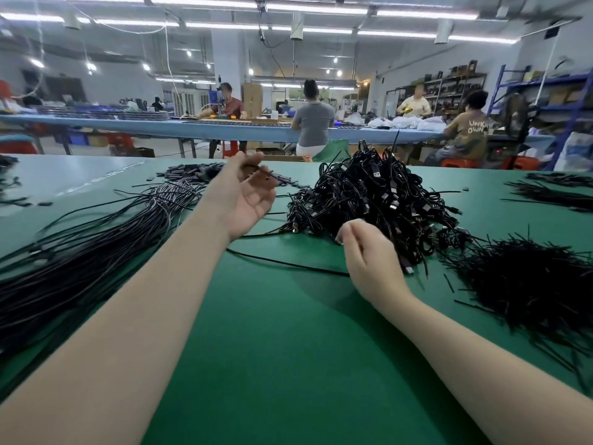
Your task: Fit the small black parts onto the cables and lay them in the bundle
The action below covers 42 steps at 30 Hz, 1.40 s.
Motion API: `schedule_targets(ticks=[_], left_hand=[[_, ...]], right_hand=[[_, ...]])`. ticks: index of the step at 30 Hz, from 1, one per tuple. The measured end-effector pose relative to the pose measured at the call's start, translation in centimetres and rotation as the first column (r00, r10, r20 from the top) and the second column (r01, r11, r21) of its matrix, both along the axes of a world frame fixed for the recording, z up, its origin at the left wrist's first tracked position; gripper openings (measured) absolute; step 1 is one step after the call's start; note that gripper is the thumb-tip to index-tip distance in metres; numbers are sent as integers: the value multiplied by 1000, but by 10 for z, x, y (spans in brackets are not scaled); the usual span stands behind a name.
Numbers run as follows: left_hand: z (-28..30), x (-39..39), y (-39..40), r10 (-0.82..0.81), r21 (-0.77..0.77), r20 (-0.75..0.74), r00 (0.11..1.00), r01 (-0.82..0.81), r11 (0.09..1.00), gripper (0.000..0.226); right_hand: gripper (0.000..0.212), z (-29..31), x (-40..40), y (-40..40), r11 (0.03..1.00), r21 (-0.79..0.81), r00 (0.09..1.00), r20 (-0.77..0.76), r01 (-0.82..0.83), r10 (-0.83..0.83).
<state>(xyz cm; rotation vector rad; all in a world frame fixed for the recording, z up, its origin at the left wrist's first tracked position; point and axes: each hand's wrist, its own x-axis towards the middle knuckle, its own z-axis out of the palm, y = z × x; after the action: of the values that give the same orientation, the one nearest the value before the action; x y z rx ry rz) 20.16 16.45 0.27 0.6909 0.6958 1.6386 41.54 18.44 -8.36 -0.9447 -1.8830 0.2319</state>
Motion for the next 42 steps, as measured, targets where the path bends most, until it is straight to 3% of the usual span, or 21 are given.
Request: schedule_targets(ticks=[4,8,9,11,13,14,16,18,20,22,24,26,28,30,31,32,33,35,37,39,42], left_hand=[[24,-8,-14,-83,141,143,986,63,988,47],[36,-17,-33,-375,116,-211,903,404,907,52],[35,-15,-35,-462,10,-388,798,505,863,53],[27,-1,-35,-567,-340,-698,436,496,799,55],[13,18,-28,-645,-602,-758,90,283,747,63],[6,28,-23,-634,-618,-773,35,187,764,64],[-6,39,-13,-478,-475,-863,161,60,878,57],[-7,38,-6,-205,-242,-856,474,-19,970,50],[5,31,-3,-3,-64,-660,752,-52,997,49],[22,22,-10,-21,78,-369,929,54,996,50],[36,12,-24,-198,188,-237,951,245,951,43],[43,3,-36,-367,114,-379,850,437,892,41],[40,3,-41,-548,-174,-624,557,584,793,41],[26,14,-36,-635,-517,-757,157,451,728,46],[17,23,-32,-645,-593,-762,62,334,733,52],[10,31,-27,-628,-593,-774,75,258,762,54],[4,39,-23,-575,-533,-792,204,230,815,53],[1,44,-15,-365,-308,-695,619,203,930,49],[10,40,-13,-194,-93,-477,857,170,981,51],[23,32,-16,-161,67,-269,950,185,980,53],[37,13,-26,-240,158,-176,955,268,950,50]], right_hand=[[22,-6,-3,-3,987,-112,948,285,-115,142],[25,-7,-2,0,973,-216,966,226,-76,126],[26,-6,0,1,974,-222,978,183,-54,96],[33,-3,3,2,976,-216,998,48,-21,32],[35,2,2,0,988,-156,997,-77,-9,-3],[34,5,0,-3,994,-110,994,-105,-9,-3],[31,11,-8,-13,998,-19,991,-125,-59,56],[27,13,-17,-23,984,34,977,-115,-176,178],[24,9,-23,-30,959,10,959,-29,-282,282],[23,1,-25,-30,933,-112,933,73,-343,352],[24,-4,-24,-23,905,-249,928,56,-344,368],[24,-4,-20,-16,914,-292,958,-30,-283,286],[25,2,-16,-11,948,-258,982,-69,-188,176],[28,12,-12,-7,978,-190,990,-123,-88,65],[30,18,-12,-7,987,-149,986,-166,-53,28],[32,23,-13,-9,995,-95,981,-192,-29,10],[33,27,-15,-12,999,-30,981,-193,-23,17],[25,29,-24,-22,993,78,983,-155,-84,95],[20,21,-33,-28,973,18,966,-114,-230,230],[22,11,-34,-27,925,-178,942,-66,-336,329],[27,2,-23,-16,910,-359,960,101,-209,260]])
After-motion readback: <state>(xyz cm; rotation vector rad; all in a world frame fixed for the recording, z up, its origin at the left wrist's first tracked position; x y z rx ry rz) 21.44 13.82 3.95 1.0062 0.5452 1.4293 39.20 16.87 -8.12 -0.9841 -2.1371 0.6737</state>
